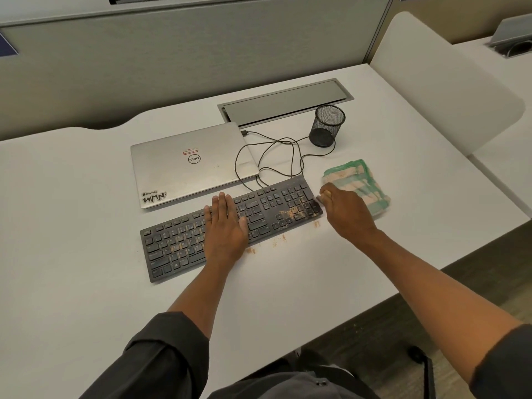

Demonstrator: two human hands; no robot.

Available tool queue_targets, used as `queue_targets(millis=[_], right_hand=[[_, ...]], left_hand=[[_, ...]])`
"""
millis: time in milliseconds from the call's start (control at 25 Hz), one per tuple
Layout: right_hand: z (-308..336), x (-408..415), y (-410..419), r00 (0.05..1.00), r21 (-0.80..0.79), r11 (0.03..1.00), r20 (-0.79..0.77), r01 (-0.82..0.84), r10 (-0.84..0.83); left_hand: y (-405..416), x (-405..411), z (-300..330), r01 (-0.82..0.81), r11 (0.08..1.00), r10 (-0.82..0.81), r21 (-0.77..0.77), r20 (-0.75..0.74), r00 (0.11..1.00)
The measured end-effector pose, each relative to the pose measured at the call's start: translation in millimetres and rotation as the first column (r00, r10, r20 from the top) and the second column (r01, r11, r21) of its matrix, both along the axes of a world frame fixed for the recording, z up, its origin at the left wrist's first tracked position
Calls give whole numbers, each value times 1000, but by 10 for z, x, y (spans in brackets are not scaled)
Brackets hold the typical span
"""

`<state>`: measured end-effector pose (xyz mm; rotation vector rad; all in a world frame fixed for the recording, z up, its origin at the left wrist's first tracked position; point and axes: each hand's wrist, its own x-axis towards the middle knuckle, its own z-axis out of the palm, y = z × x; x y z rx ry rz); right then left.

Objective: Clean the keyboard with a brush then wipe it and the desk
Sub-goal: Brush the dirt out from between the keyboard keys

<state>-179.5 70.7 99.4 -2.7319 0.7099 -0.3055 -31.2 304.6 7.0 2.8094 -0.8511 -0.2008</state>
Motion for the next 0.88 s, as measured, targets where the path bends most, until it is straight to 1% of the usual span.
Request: queue_targets(millis=[120,200,240,320,400,440,480,560,640,680,760,840,880], right_hand=[[-149,-132,274,995,-34,995,-2,-95,95],[-128,-226,413,992,35,992,46,-121,119],[-75,-242,418,991,67,992,88,-108,102],[1,-231,305,989,64,997,143,-33,23],[23,-212,161,990,21,998,126,63,-65],[18,-210,131,991,15,996,106,83,-84],[-1,-207,140,994,18,997,87,72,-73],[-46,-205,267,997,44,999,71,-14,11],[-63,-223,440,993,108,989,69,-103,96],[-61,-230,493,991,133,984,77,-118,108],[-20,-199,496,990,147,985,125,-91,73],[10,-119,391,985,91,995,172,-37,21],[31,-68,335,986,65,998,164,-4,-7]], left_hand=[[0,-1,1,3,1000,-3,-4,6,1000],[2,1,4,5,1000,-4,-8,1,1000],[0,4,3,5,1000,-5,-10,-1,1000],[-5,6,-6,6,1000,-6,-9,-3,1000],[1,8,-14,8,1000,-8,-10,0,1000],[1,7,-14,11,1000,-11,-16,0,1000],[1,6,-11,12,1000,-12,-21,-1,1000],[3,4,-11,10,1000,-10,-21,4,1000],[5,9,-15,9,1000,-9,-16,3,1000],[6,10,-12,9,1000,-9,-18,3,1000],[6,10,-13,12,1000,-12,-25,2,1000],[12,11,-21,16,1000,-16,-27,0,1000],[16,14,-25,17,999,-17,-29,0,1000]])
